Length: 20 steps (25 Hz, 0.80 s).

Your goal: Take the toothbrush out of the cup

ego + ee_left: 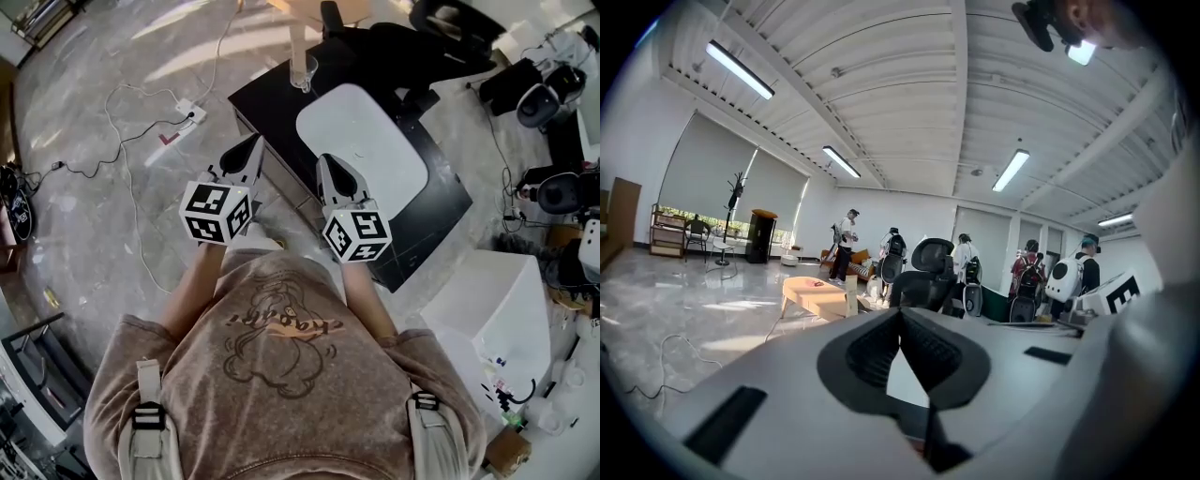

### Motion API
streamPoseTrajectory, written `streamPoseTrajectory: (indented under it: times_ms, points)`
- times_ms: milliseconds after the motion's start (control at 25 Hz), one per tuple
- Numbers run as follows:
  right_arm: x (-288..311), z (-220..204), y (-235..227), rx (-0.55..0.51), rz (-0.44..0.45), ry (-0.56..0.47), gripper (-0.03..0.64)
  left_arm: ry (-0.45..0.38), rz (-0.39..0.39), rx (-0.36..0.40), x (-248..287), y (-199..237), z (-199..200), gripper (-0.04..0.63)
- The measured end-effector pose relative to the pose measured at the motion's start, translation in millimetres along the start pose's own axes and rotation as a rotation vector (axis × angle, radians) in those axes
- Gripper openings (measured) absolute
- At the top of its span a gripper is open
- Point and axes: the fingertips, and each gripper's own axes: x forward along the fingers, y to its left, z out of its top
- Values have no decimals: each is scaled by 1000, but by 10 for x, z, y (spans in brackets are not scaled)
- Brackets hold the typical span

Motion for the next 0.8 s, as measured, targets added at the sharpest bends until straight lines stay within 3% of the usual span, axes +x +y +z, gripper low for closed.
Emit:
streamPoseTrajectory:
  times_ms: [320, 800]
  points:
    - [329, 63, -258, 3, -29, 6, 17, -15, -64, -18, 447, 167, 165, 17]
    - [966, 339, -656, 11, -81, -40, 17, -52, -100, 74, 1158, 459, 424, 17]
